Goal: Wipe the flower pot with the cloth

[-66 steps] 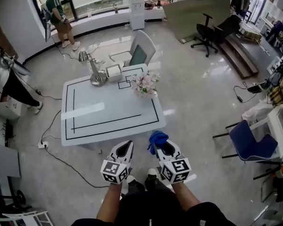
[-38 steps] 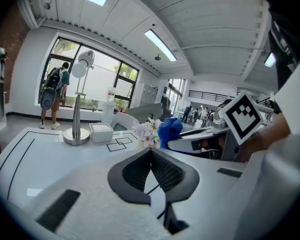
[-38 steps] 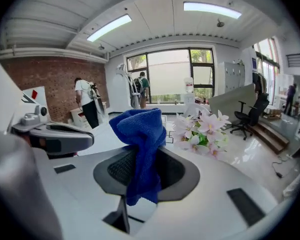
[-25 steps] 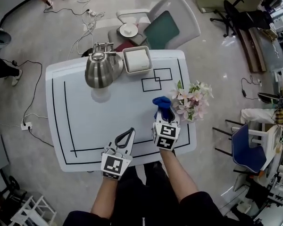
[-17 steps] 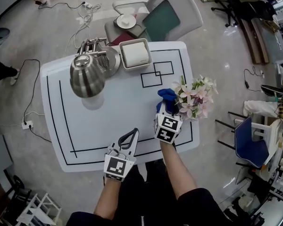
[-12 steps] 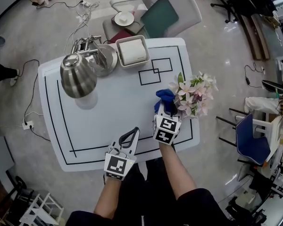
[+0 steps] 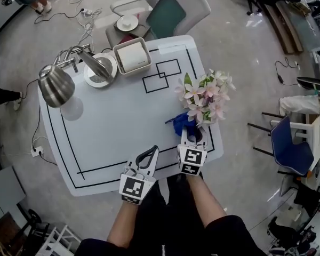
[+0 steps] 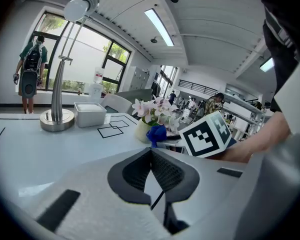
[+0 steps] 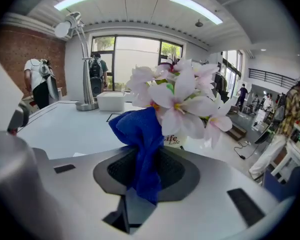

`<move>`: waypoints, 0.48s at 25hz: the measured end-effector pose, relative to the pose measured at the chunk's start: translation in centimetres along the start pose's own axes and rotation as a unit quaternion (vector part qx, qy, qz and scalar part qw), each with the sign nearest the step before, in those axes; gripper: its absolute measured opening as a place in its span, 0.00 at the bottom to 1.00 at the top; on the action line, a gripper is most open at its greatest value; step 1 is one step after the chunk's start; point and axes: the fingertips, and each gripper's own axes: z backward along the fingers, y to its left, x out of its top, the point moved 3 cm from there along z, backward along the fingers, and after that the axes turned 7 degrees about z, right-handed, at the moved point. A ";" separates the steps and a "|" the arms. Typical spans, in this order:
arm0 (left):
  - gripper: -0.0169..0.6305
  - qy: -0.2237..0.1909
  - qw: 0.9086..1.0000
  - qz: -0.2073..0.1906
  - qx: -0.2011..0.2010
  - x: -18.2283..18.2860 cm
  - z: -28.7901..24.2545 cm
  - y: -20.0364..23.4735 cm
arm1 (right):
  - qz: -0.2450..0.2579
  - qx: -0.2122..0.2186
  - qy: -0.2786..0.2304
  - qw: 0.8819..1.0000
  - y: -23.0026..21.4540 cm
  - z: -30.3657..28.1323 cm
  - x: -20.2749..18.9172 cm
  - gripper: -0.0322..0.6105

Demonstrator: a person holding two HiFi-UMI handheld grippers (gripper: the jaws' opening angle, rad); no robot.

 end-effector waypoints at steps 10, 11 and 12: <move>0.04 0.016 1.000 -0.005 -0.007 1.0 -3.6 -3.2 | -0.063 0.019 -0.006 0.998 -6.5 -0.1 -2.4 0.20; 0.04 0.018 1.000 -0.004 -0.003 1.1 -3.9 -3.3 | -0.069 0.022 -0.006 0.997 -7.4 -0.2 -2.8 0.20; 0.04 0.019 1.000 -0.001 0.002 1.2 -4.2 -3.4 | -0.075 0.023 -0.006 0.997 -8.2 -0.3 -3.2 0.20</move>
